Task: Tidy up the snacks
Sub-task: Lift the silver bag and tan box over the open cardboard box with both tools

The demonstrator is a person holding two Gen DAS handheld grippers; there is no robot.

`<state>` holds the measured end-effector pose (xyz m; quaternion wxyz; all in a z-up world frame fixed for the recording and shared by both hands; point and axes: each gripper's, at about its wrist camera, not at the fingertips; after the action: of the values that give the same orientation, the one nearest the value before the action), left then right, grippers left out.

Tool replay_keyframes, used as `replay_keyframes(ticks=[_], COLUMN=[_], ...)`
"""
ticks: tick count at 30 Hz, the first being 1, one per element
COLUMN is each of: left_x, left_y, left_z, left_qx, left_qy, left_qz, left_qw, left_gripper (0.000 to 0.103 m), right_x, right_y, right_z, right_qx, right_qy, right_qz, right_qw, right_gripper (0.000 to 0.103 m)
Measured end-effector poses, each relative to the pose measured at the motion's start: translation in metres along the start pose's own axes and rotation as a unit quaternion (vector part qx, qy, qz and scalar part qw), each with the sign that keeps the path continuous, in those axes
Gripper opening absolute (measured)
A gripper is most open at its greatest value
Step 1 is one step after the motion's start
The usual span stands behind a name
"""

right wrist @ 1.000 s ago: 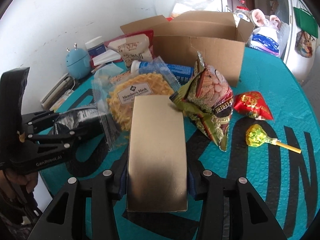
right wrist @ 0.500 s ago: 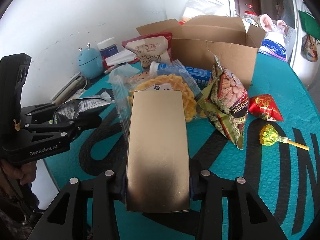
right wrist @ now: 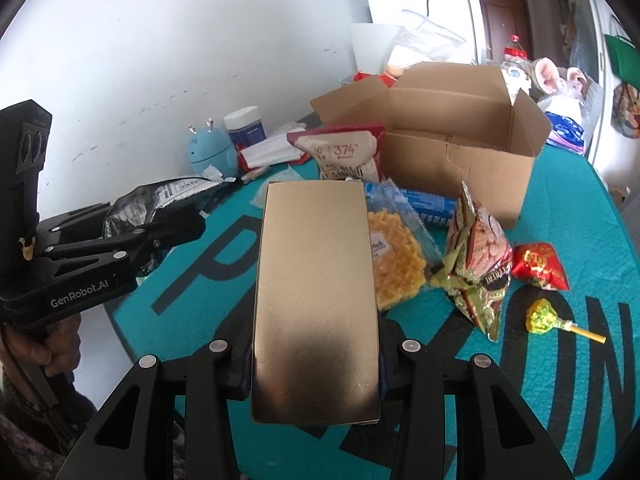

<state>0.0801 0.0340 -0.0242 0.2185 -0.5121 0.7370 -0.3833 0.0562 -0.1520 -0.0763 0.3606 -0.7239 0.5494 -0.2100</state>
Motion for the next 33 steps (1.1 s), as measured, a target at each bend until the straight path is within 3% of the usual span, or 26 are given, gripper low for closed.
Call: replay_keyframes(ticks=[4,9,21,33], left_x=[0.002,0.002,0.01,0.01], left_y=[-0.022,-0.051,-0.125,-0.198], left_z=[-0.009,-0.011,0.008,0.046], left_qx=[0.024,0.048,0.09,0.134], left_qy=[0.012,0.053,0.056,0.06], left_qz=[0.009,0.002,0.033,0.043], left_qw=[0.9996,0.9975,0.9939,0.9882], left_gripper=[0.041,0.041,0.041,0.041], right_x=[0.0,0.004,0.032,0.074], right_y=[-0.017,-0.041,-0.104,-0.172], right_z=[-0.008,-0.024,-0.033,-0.02], right_qx=[0.016,0.044,0.087,0.126], right_qy=[0.011,0.004,0.025,0.075], right_qz=[-0.009,-0.008,0.003,0.008], right_qw=[1.0,0.999,0.996,0.989], right_gripper=[0.043,0.043,0.043,0.043])
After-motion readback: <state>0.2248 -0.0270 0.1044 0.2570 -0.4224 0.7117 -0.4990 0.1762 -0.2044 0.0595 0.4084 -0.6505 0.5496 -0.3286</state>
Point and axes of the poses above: each gripper's, at about its wrist camera, not at the fingertips, and z roughly the way its jaws point, x to its right, y to its underside, and after that the axes turned 9 degrees about y, right-handed
